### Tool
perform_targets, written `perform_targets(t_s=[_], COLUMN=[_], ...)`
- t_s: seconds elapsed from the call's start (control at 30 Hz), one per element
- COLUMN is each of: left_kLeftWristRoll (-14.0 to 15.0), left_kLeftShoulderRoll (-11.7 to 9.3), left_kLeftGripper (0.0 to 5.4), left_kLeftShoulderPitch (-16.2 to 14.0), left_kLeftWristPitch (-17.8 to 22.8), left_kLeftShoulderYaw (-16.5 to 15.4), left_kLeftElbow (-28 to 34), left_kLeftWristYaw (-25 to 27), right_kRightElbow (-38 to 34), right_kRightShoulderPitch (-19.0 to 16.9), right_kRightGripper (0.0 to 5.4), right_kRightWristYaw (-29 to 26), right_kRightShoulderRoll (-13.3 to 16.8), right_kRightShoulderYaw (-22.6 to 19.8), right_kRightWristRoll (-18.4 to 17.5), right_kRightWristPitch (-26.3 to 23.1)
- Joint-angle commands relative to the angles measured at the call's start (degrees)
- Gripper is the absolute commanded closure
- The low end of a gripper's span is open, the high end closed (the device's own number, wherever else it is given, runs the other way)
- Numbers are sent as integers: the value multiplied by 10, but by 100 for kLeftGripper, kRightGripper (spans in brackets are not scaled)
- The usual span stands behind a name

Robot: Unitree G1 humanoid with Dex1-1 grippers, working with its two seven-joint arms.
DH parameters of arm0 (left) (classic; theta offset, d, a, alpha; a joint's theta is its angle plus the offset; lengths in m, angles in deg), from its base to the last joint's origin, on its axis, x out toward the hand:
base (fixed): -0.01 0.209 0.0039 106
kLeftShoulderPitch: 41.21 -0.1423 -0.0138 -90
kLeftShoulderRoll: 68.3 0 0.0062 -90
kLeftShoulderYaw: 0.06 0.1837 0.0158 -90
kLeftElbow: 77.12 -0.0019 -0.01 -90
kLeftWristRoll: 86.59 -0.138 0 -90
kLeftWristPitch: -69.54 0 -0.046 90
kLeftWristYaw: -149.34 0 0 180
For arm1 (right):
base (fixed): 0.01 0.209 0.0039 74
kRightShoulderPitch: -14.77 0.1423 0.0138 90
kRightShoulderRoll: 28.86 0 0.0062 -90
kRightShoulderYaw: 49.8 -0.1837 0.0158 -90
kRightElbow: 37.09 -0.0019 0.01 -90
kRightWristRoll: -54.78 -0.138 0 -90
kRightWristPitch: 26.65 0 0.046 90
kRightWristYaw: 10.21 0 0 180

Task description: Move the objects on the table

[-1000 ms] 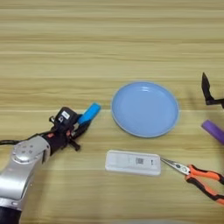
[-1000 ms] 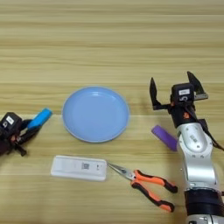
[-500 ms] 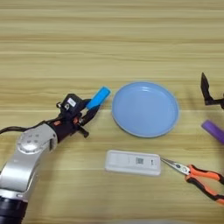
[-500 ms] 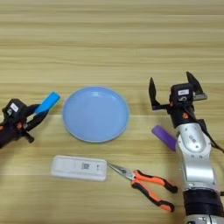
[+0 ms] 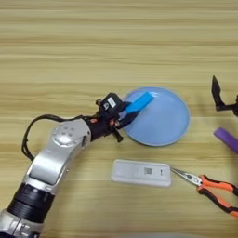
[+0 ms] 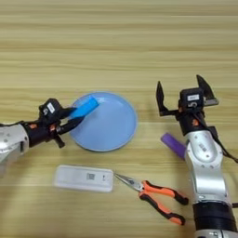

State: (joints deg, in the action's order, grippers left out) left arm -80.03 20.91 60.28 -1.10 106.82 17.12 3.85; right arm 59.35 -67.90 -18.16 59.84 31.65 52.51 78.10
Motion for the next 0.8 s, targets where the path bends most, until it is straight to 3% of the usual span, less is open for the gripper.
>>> perform_targets(t_s=[0.03, 0.27, 0.43, 0.5, 0.8], left_kLeftWristRoll=[-20, -44, -51, -54, -59], left_kLeftShoulderRoll=[13, 32, 44, 46, 47], left_kLeftGripper=[407, 407, 407, 366, 278], left_kLeftShoulderPitch=[29, 62, 70, 70, 75], left_kLeftWristPitch=[-17, -44, -58, -62, -68], left_kLeftShoulderYaw=[23, 46, 48, 46, 38], left_kLeftElbow=[-42, -121, -150, -156, -155], left_kLeftWristYaw=[8, 19, 17, 16, 14], right_kRightElbow=[-20, -32, -35, -35, -34], right_kRightShoulderPitch=[-6, -5, -5, -7, -7], right_kRightGripper=[0, 0, 0, 0, 0], right_kRightWristYaw=[1, 2, 1, 1, 3], right_kRightShoulderRoll=[-6, -10, -12, -13, -16], right_kRightShoulderYaw=[3, 5, 6, 5, 6], right_kRightWristRoll=[-2, -3, -1, -1, 1], right_kRightWristPitch=[-8, -15, -16, -15, -16])
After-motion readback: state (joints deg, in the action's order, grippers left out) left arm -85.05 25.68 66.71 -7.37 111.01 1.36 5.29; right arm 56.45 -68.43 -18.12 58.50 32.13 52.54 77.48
